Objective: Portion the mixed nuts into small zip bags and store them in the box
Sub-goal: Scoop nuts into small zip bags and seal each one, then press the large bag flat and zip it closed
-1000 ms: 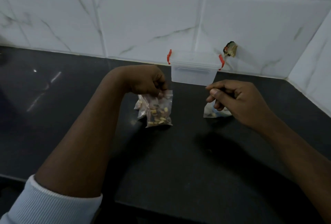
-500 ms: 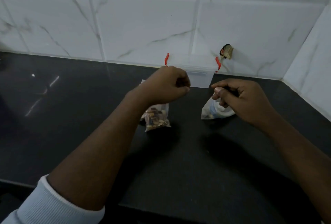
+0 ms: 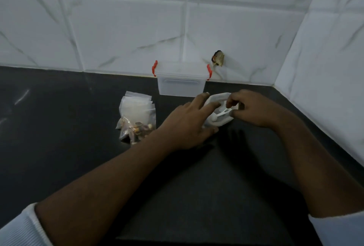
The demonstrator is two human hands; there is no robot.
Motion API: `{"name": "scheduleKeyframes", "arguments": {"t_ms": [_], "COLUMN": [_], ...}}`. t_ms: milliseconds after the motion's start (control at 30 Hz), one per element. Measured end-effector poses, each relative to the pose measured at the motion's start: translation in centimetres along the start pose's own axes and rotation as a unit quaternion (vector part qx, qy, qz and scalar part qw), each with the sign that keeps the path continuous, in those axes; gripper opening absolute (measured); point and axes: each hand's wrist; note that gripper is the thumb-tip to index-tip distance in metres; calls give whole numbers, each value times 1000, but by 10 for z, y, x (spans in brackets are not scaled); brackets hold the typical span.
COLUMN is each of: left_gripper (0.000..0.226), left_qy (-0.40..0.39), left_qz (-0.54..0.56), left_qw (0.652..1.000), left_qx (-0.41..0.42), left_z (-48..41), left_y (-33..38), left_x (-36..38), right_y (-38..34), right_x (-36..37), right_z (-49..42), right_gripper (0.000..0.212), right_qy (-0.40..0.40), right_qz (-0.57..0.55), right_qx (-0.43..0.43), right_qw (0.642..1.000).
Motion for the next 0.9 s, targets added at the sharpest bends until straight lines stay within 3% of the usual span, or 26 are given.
{"name": "scheduleKeyframes", "arguments": {"t_ms": [100, 200, 467, 667, 733, 833, 900], "left_gripper": [43, 34, 26, 38, 48, 54, 54], "left_qy": [-18, -21, 13, 37, 40, 43, 40], "left_qz": [24, 55, 87, 100, 101, 91, 94], "left_qw": [1000, 998, 995, 993, 992, 992, 992], "left_qx": [-5, -31, -47, -58, -70, -77, -80], "left_z": [1, 0, 1, 1, 1, 1, 1], "left_y": [-6, -9, -9, -11, -11, -12, -12], "left_x": [3, 0, -5, -4, -6, -6, -5], "right_y": [1, -4, -13, -12, -11, -20, -24], "right_x": [14, 27, 29, 10, 2, -2, -1], "right_z": [-7, -13, -15, -6, -2, -1, -3], "right_gripper": [40, 54, 28, 12, 15, 23, 23], "right_qy": [-15, -64, -46, 10, 20, -41, -16], "right_qz": [30, 47, 122, 65, 47, 91, 77], "right_qx": [12, 39, 32, 27, -3, -41, -45], "right_qw": [999, 996, 991, 997, 999, 994, 996]}}
Point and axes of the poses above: each hand's wrist, its own z-axis away from the middle knuckle, its own x-axis out of the palm, y = z × x, and after that the axes turned 13 degrees about z, right-handed
